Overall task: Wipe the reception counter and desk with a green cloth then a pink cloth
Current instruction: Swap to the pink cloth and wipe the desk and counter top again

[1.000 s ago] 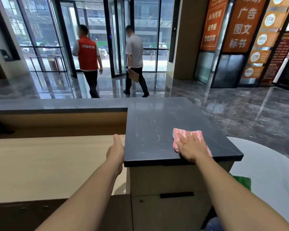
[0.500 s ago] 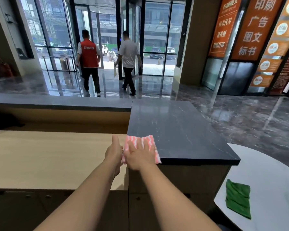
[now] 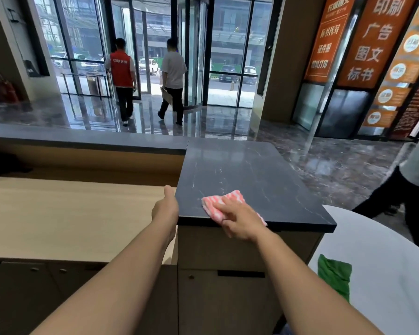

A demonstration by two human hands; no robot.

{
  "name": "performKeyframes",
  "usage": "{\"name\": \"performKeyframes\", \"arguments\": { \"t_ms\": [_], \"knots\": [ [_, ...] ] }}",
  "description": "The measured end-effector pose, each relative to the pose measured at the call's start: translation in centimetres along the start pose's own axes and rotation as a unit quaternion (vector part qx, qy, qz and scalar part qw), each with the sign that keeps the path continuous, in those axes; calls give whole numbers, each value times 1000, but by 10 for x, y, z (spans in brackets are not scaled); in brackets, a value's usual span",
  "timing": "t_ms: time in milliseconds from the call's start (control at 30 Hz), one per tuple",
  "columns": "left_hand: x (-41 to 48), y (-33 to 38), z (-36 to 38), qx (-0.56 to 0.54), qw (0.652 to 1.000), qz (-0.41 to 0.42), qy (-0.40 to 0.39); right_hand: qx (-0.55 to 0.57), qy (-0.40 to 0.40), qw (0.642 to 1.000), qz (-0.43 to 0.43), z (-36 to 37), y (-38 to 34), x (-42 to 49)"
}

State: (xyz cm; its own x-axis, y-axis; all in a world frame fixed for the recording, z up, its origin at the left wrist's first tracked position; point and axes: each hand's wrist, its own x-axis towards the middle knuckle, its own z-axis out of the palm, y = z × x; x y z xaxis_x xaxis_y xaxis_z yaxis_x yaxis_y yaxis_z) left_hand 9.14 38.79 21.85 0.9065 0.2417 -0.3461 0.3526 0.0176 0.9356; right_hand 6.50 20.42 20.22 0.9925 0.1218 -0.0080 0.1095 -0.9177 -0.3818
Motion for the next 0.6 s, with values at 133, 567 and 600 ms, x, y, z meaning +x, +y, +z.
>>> {"name": "performKeyframes", "arguments": {
  "t_ms": [133, 567, 600],
  "knots": [
    [-4, 1, 4, 2, 1000, -5, 10, 35, -14, 999, 26, -6, 4, -4],
    [52, 44, -10, -4, 1000, -9, -11, 118, -28, 992, -19, 26, -97, 59],
    [62, 48, -12, -9, 1000, -2, -13, 115, -4, 993, -12, 28, -100, 71]
  ]
}}
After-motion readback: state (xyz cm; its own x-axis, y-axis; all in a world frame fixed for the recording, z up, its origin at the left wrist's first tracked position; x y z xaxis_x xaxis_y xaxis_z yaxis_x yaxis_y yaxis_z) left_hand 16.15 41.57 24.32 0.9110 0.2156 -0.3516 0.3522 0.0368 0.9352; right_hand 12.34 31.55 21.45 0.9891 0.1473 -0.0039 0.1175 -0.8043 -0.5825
